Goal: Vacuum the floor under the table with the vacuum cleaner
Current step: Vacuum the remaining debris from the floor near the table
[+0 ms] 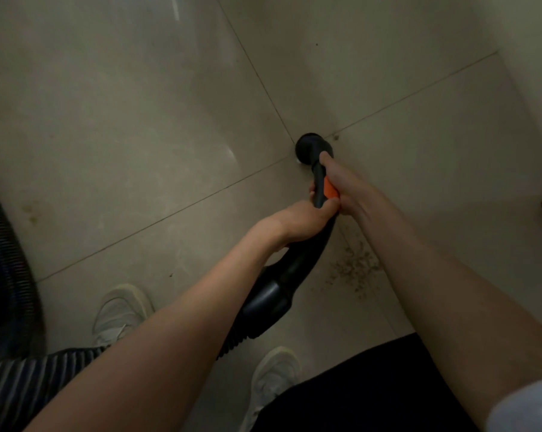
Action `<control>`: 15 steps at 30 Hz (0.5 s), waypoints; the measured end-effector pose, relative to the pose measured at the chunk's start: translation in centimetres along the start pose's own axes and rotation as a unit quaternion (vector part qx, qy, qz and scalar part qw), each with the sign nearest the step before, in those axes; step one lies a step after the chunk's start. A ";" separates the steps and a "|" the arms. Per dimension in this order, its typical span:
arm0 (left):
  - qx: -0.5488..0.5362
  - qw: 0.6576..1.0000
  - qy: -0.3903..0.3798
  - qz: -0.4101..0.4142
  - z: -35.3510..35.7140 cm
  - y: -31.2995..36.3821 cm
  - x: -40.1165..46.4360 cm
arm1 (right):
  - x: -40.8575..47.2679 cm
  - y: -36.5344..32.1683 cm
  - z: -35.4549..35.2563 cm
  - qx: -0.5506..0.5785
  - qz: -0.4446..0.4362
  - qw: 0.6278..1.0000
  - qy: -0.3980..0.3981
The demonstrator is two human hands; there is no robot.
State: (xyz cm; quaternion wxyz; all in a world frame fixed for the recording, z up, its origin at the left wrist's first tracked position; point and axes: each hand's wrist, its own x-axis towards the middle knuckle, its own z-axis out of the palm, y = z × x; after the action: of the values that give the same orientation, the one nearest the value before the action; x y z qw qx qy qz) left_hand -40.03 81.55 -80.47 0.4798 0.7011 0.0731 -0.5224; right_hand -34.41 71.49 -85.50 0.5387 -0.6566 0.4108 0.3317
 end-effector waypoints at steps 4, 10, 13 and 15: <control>-0.024 0.999 -0.028 0.009 0.6 0.7 0.0 | 0.0 0.0 -1.1 -0.012 0.018 1.000 -0.001; -0.038 0.998 -0.037 0.032 0.8 2.9 1.0 | 0.4 -1.5 -3.1 0.000 0.009 1.000 0.025; -0.030 0.997 -0.057 0.033 0.6 4.0 2.2 | 0.7 -2.6 -4.0 0.008 0.002 0.999 0.040; -0.020 0.997 -0.064 0.032 0.5 4.5 3.0 | 1.0 -3.1 -4.5 0.008 -0.003 0.999 0.049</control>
State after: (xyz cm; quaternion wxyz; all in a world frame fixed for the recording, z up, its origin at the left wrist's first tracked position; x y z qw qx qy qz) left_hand -36.33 77.58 -80.16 0.5140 0.6587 0.0302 -0.5486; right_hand -31.21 67.13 -84.14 0.5247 -0.6687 0.4371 0.2941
